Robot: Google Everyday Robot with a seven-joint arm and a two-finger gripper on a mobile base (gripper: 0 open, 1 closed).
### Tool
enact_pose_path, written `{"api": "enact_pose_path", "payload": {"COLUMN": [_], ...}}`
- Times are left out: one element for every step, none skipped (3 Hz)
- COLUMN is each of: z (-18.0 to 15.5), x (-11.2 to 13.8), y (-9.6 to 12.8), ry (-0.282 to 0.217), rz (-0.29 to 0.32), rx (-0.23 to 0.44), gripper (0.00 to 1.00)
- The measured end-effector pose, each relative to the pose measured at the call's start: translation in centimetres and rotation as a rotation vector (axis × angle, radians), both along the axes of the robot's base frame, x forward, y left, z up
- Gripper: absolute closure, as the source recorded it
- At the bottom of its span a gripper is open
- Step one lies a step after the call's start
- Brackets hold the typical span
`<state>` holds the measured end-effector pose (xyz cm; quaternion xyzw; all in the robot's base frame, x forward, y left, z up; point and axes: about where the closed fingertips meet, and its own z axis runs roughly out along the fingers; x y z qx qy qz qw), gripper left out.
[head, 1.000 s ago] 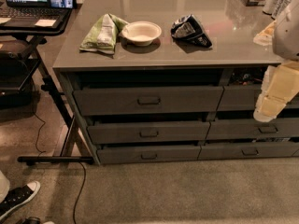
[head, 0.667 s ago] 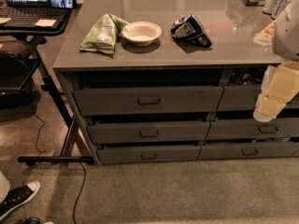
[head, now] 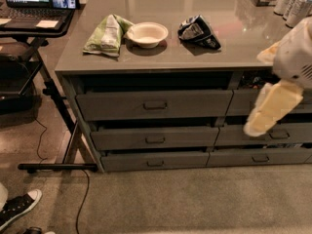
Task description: Open middle drawer
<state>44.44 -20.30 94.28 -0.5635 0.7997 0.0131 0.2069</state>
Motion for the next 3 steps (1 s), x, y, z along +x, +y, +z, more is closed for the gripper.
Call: {"api": "enact_pose_path", "payload": {"z": [-5.9, -12.2, -16.7], "x": [0.2, 0.5, 2.6], "y": [2.8, 7.1, 11.3], "ry": [0.030, 0.063, 0.048], "rz": [-0.033, -0.032, -0.024], "rx": [0.156, 0.343, 0.543], "gripper": [0.00, 0.00, 0.00]}}
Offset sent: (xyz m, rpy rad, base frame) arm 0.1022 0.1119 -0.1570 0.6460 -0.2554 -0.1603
